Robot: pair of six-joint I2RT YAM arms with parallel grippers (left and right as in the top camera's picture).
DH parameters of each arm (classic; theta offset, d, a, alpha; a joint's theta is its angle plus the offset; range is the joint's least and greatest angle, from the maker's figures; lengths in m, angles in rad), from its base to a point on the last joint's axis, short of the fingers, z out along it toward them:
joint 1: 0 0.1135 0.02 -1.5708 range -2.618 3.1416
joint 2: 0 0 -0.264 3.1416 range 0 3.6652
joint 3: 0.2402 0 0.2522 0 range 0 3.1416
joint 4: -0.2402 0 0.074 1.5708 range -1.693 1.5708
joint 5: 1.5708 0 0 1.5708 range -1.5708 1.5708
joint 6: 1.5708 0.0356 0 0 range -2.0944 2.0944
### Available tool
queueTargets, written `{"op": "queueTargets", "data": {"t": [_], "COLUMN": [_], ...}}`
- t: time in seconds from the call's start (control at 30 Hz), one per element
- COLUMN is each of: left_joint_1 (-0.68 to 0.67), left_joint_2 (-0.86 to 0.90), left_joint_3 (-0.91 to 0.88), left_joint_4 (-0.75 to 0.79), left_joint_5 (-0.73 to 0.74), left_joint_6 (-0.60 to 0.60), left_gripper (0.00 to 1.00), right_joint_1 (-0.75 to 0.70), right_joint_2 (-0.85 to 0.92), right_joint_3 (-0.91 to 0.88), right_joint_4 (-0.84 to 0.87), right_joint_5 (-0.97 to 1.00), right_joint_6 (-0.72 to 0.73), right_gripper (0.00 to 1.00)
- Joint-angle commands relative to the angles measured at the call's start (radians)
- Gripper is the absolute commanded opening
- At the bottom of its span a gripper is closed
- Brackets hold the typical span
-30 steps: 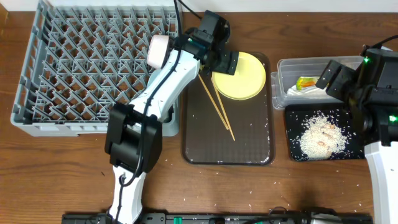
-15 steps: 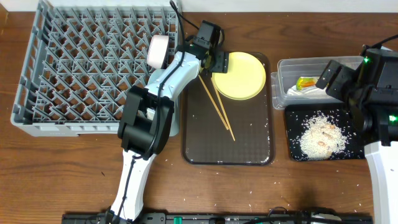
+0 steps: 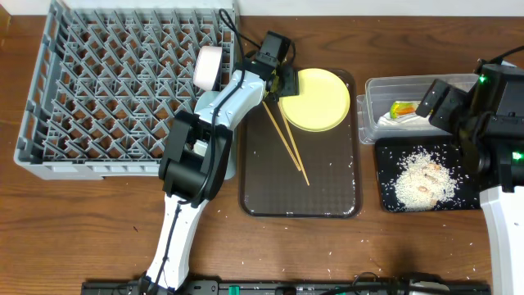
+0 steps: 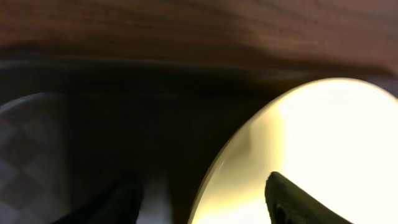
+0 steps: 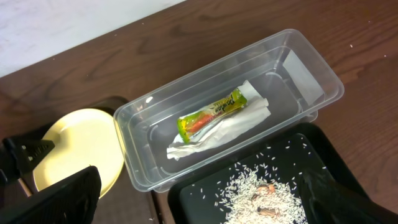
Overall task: Sort waste into correct bins and load items into the dishwasher
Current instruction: 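Grasp the rim of the yellow plate with the left gripper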
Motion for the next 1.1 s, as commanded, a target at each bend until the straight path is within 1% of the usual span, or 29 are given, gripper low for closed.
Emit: {"op": "queueTargets", "data": {"t": [0.0, 0.13, 0.33, 0.37, 0.4, 0.53, 0.57, 0.6, 0.7, 0.8, 1.07], "left_joint_1": [-0.003, -0.009, -0.015, -0.015, -0.015, -0.014, -0.014, -0.014, -0.010, 0.008, 0.136], "left_joint_2": [0.025, 0.034, 0.078, 0.083, 0.083, 0.083, 0.083, 0.083, 0.083, 0.080, 0.076], "left_joint_3": [-0.026, -0.026, -0.027, -0.028, -0.030, -0.031, -0.031, -0.031, -0.031, -0.031, -0.031], "left_joint_4": [0.013, 0.019, 0.014, 0.012, 0.012, 0.000, -0.002, -0.003, -0.015, -0.030, -0.022], "left_joint_5": [-0.005, -0.036, -0.039, -0.039, -0.039, -0.039, -0.039, -0.039, -0.038, -0.006, 0.362], "left_joint_6": [-0.125, -0.127, -0.127, -0.127, -0.127, -0.127, -0.127, -0.127, -0.132, -0.158, -0.156], "left_gripper": [0.60, 0.59, 0.48, 0.42, 0.39, 0.19, 0.12, 0.09, 0.08, 0.07, 0.07], "right_joint_1": [-0.004, -0.004, -0.004, -0.004, -0.004, -0.004, -0.004, -0.004, -0.004, -0.004, -0.004], "right_joint_2": [-0.002, -0.002, -0.002, -0.002, -0.002, -0.002, -0.002, -0.002, -0.002, -0.002, -0.002], "right_joint_3": [0.013, 0.013, 0.013, 0.013, 0.013, 0.013, 0.013, 0.013, 0.013, 0.013, 0.013], "right_joint_4": [0.001, 0.001, 0.001, 0.001, 0.001, 0.001, 0.001, 0.001, 0.001, 0.001, 0.001], "right_joint_5": [0.010, 0.010, 0.010, 0.010, 0.010, 0.010, 0.010, 0.010, 0.010, 0.010, 0.010], "right_joint_6": [0.010, 0.010, 0.010, 0.010, 0.010, 0.010, 0.010, 0.010, 0.010, 0.010, 0.010], "right_gripper": [0.99, 0.99, 0.99, 0.99, 0.99, 0.99, 0.99, 0.99, 0.99, 0.99, 0.99]}}
